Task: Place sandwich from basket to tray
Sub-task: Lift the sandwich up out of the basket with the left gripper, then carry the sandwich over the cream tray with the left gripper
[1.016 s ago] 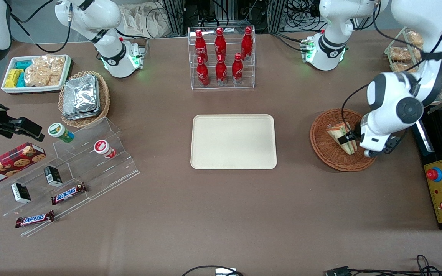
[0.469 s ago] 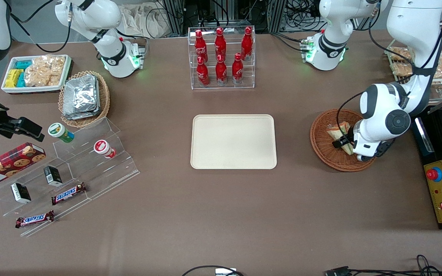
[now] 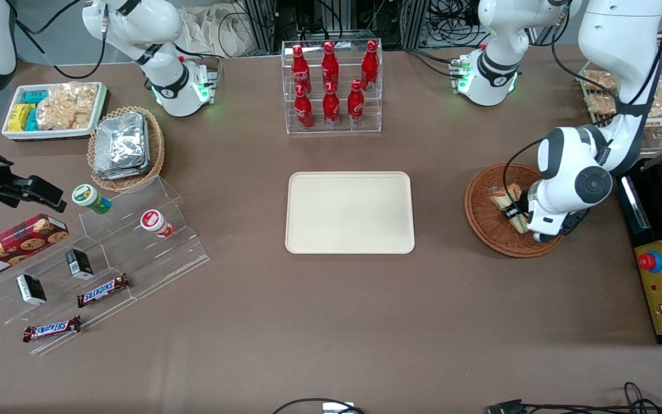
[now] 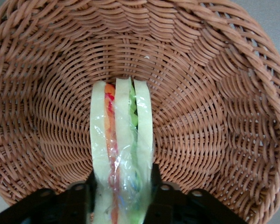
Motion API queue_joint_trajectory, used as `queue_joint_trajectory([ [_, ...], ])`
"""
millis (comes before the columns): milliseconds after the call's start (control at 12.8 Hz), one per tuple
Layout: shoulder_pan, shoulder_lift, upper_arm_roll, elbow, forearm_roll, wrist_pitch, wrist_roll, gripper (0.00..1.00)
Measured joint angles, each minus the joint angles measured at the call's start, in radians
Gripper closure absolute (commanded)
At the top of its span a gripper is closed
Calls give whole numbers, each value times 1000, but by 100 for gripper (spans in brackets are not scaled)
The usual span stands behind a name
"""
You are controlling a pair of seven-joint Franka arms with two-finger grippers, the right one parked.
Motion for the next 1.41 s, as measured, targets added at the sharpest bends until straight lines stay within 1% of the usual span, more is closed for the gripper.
queue_joint_trajectory([
  [156,0,-7,0,3,13,-16,0,100],
  [234,-1,-20,-2,8,43,-47,1,100],
  [391,-3,-89,-15,33,104,-160,4,100],
  [469,-6,-141,-33,53,113,-231,20,100],
  [625,-18,-250,-67,119,110,-395,98,100],
  [703,-25,-292,-73,171,93,-485,158,100],
  [859,-29,-330,-79,308,53,-649,266,100],
  [1016,-29,-326,-101,448,34,-754,358,100],
  [1094,-29,-322,-128,499,30,-783,380,100],
  [1250,-30,-309,-222,563,24,-802,375,100],
  [1406,-33,-261,-344,639,23,-813,295,100],
])
